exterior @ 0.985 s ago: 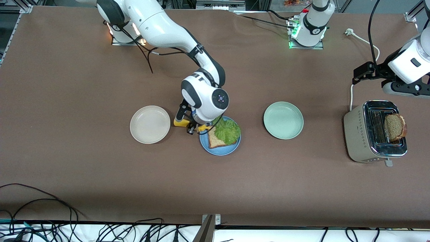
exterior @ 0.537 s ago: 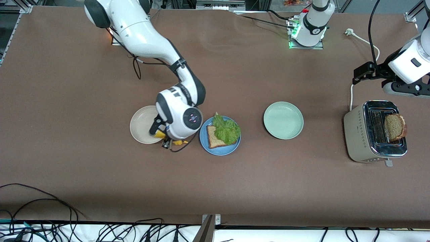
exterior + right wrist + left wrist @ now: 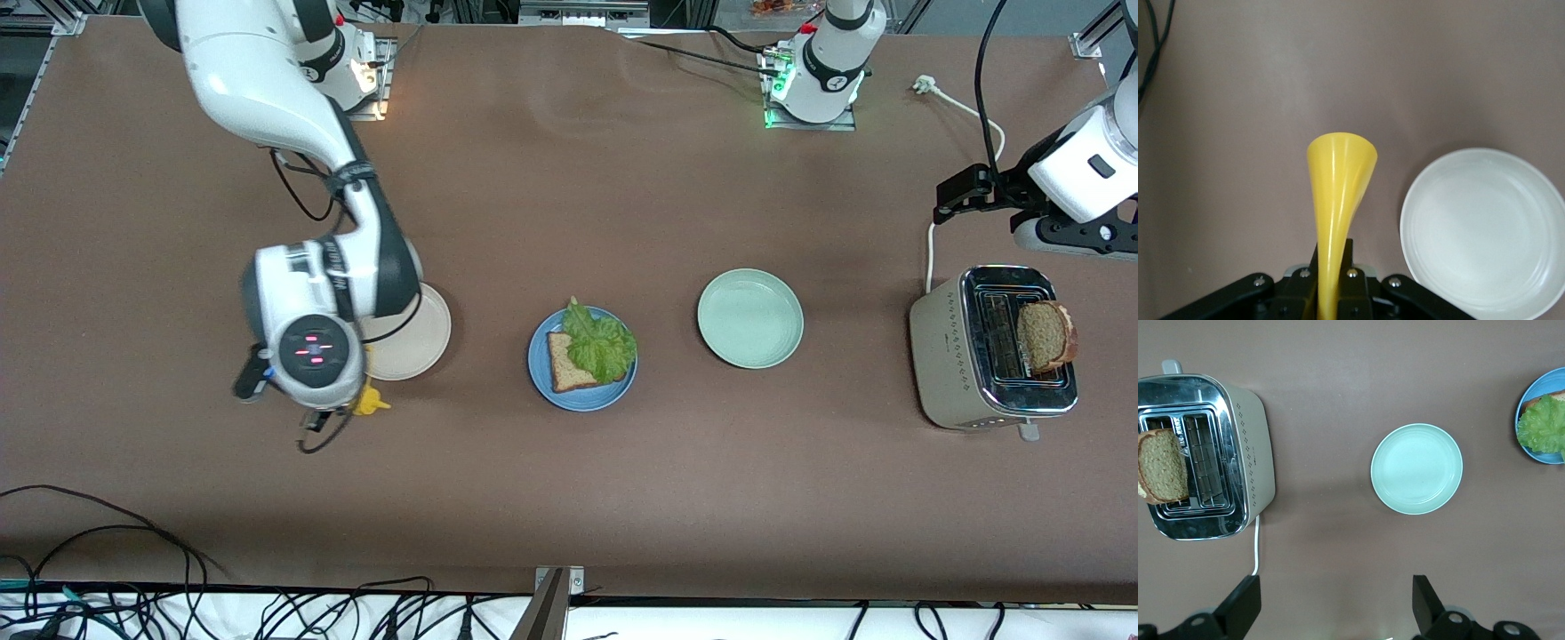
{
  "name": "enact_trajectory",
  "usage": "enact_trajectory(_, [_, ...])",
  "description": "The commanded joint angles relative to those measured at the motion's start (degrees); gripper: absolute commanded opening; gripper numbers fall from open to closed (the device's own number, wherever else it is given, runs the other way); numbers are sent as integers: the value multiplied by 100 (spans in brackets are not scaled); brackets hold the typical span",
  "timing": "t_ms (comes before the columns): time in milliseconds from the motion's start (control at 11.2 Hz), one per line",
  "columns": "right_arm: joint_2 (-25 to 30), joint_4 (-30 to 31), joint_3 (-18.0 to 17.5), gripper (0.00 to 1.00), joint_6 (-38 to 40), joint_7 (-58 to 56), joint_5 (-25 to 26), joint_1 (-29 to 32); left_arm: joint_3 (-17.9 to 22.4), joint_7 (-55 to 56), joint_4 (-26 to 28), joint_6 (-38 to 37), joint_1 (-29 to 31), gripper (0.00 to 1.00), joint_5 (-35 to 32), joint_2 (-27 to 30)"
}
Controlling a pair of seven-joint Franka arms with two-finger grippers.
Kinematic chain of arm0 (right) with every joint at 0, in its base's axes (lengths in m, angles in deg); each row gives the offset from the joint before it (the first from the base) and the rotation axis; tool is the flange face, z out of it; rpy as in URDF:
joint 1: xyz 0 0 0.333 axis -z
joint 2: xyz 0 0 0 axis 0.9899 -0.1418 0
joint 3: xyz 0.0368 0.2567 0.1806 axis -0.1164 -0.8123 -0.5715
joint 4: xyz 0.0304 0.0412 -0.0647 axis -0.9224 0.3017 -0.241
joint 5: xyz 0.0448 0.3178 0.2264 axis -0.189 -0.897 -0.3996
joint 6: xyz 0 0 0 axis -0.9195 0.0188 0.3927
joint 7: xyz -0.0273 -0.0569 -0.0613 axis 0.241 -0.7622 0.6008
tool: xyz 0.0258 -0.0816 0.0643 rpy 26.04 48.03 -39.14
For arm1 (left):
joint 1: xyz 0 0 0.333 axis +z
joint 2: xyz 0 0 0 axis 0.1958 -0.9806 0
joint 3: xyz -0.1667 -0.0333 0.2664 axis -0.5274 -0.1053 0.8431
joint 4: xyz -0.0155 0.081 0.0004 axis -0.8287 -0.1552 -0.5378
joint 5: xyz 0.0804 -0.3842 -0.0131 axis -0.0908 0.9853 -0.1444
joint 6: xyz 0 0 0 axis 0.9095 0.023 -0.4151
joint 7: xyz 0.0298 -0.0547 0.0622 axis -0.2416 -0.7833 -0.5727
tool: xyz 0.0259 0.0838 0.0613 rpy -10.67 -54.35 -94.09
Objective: Make sandwich in blue plate with both arms
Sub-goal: 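Carry the mustard bottle back beside the white plate with the right gripper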
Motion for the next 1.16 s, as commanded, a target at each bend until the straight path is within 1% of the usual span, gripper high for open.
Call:
enact_trajectory(0, [549,324,-212,0,3,-874,-661,672,12,-128,-5,31,6,100,-52,15])
enact_trajectory(90, [743,640,-222,0,-76,-1504,-985,788,12,-128,-5,31,6,100,-52,7])
enact_trajectory(179, [1024,983,-222,0,-338,-2006,-1232,954,12,-128,-5,31,6,100,-52,15])
enact_trajectory(358, [1412,1651,-222,0,-831,-2780,-1759,1358,12,-120,-5,31,6,100,-52,6])
enact_trajectory(537, [1597,2188,-196,0,-1034,-3939,-2488,1614,12,-128,-5,31,6,100,-52,6])
enact_trajectory(627, [1641,2364,-187,0,-1078,-4301,-2674,1763,12,-128,-5,31,6,100,-52,6])
enact_trajectory(806, [1799,2821,-186,0,-1446,-4891,-2755,1843,21,-119,-5,100,6,100,-52,-11])
enact_trajectory(896, [1922,3171,-186,0,-1674,-5146,-2999,1896,21,-128,-5,136,32,100,-52,-46])
enact_trajectory(1075, [2080,3717,-178,0,-1694,-5700,-3823,1922,230,-198,-5,320,33,100,-60,-151])
